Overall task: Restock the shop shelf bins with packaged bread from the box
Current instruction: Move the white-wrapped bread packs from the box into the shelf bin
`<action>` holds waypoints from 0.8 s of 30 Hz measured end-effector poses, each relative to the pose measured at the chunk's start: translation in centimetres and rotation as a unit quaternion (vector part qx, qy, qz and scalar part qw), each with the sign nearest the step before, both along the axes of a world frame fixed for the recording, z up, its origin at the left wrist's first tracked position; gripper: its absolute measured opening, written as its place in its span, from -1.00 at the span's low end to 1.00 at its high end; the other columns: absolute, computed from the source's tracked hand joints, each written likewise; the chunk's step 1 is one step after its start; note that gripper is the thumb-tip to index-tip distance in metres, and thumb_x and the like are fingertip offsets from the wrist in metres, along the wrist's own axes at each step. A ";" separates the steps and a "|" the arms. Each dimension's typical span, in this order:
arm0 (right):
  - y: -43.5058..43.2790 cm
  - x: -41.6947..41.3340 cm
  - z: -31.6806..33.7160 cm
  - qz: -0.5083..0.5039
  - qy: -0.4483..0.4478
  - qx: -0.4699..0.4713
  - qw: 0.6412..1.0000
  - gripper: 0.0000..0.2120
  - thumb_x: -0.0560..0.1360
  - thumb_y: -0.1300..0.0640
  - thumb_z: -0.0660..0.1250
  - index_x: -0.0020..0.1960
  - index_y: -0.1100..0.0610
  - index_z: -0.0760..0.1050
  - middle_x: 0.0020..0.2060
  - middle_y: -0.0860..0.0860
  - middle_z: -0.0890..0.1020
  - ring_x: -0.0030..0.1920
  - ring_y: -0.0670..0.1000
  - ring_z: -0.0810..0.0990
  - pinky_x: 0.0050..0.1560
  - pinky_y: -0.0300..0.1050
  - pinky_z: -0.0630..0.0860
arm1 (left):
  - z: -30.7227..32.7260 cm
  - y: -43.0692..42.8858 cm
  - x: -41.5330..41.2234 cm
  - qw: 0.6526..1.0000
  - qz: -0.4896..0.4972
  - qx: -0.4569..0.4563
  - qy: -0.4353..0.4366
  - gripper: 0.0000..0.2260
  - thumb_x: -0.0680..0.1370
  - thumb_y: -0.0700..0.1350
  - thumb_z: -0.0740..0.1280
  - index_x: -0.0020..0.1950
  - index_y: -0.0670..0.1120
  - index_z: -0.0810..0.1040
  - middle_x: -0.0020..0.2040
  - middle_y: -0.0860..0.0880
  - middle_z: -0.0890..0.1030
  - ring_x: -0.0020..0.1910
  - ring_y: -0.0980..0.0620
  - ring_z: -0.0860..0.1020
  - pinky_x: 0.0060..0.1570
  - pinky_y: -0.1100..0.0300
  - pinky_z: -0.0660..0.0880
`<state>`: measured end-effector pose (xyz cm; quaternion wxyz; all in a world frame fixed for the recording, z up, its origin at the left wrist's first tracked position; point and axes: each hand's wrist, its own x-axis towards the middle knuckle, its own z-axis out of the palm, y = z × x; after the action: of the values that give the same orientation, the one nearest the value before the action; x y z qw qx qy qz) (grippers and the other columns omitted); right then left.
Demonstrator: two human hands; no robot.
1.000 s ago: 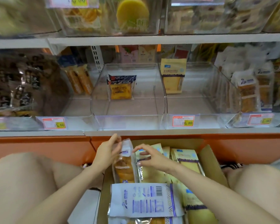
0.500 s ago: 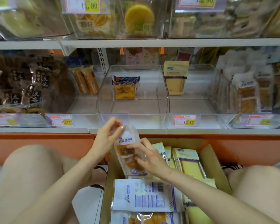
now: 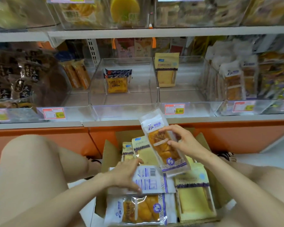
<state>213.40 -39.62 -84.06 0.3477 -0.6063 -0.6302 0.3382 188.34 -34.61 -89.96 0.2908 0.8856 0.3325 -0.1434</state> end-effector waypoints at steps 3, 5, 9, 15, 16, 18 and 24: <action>-1.3 1.4 -0.6 0.000 0.018 -0.026 1.000 -0.45 0.45 0.38 0.30 0.05 -0.31 0.48 0.14 -0.03 0.51 0.19 -0.01 0.47 0.13 0.01 0.53 | -1.2 -0.6 0.6 0.994 -0.065 0.067 0.057 -0.11 0.35 0.23 0.43 0.49 -0.02 0.02 0.43 -0.02 0.23 0.40 -0.02 0.22 0.39 -0.02 0.11; -1.8 2.2 -1.1 -0.012 0.024 -0.029 0.999 -0.42 0.42 0.39 0.32 0.02 -0.33 0.50 0.15 -0.05 0.53 0.21 -0.01 0.48 0.14 -0.04 0.50 | -1.6 -0.3 1.0 0.987 -0.086 0.130 0.039 -0.22 0.40 0.20 0.38 0.47 -0.02 0.09 0.38 -0.04 0.30 0.35 -0.03 0.29 0.30 0.03 0.18; -2.5 3.6 -1.3 -0.029 0.074 -0.059 0.995 -0.49 0.45 0.40 0.32 0.06 -0.24 0.53 0.20 -0.09 0.52 0.22 -0.02 0.49 0.10 0.04 0.57 | -1.0 0.9 1.9 0.967 -0.132 0.219 -0.017 -0.37 0.41 0.21 0.32 0.39 -0.01 0.22 0.24 -0.03 0.40 0.20 -0.03 0.39 0.16 0.06 0.24; -4.5 6.0 1.4 -0.081 0.130 -0.006 0.988 -0.51 0.44 0.47 0.31 0.08 -0.10 0.55 0.13 -0.13 0.57 0.10 -0.15 0.58 -0.09 -0.25 0.56 | 2.7 3.0 4.5 0.862 -0.258 0.423 -0.108 -0.28 0.06 0.24 0.43 0.15 0.01 0.38 -0.13 0.06 0.52 -0.18 0.08 0.53 0.02 0.04 0.52; -4.9 6.7 2.0 -0.092 0.127 0.011 0.988 -0.51 0.42 0.49 0.32 0.08 -0.08 0.55 0.12 -0.12 0.58 0.08 -0.15 0.59 -0.08 -0.25 0.55 | 3.8 3.3 5.2 0.843 -0.274 0.446 -0.121 -0.24 0.03 0.22 0.46 0.16 -0.01 0.37 -0.12 0.05 0.53 -0.17 0.07 0.54 0.08 0.02 0.49; -5.5 8.3 3.0 -0.122 0.131 0.045 0.983 -0.50 0.39 0.51 0.33 0.10 -0.04 0.55 0.10 -0.09 0.60 0.06 -0.09 0.59 0.00 -0.19 0.54 | 5.7 4.0 6.9 0.812 -0.298 0.478 -0.152 -0.23 0.00 0.15 0.48 0.16 -0.02 0.37 -0.09 0.05 0.55 -0.13 0.06 0.56 0.20 -0.01 0.34; -7.4 10.7 4.1 -0.167 0.161 0.022 0.972 -0.52 0.39 0.52 0.30 0.09 0.00 0.53 0.09 0.03 0.60 0.03 0.02 0.59 -0.01 -0.12 0.57 | 7.6 4.7 12.6 0.786 -0.372 0.470 -0.151 -0.38 0.11 0.04 0.49 0.14 0.01 0.43 -0.01 0.03 0.56 0.05 0.00 0.55 0.36 -0.16 0.06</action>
<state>224.05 -47.06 -79.97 0.5094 -0.6331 -0.4628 0.3543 200.94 -29.94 -82.31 -0.1903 0.9783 -0.0450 0.0689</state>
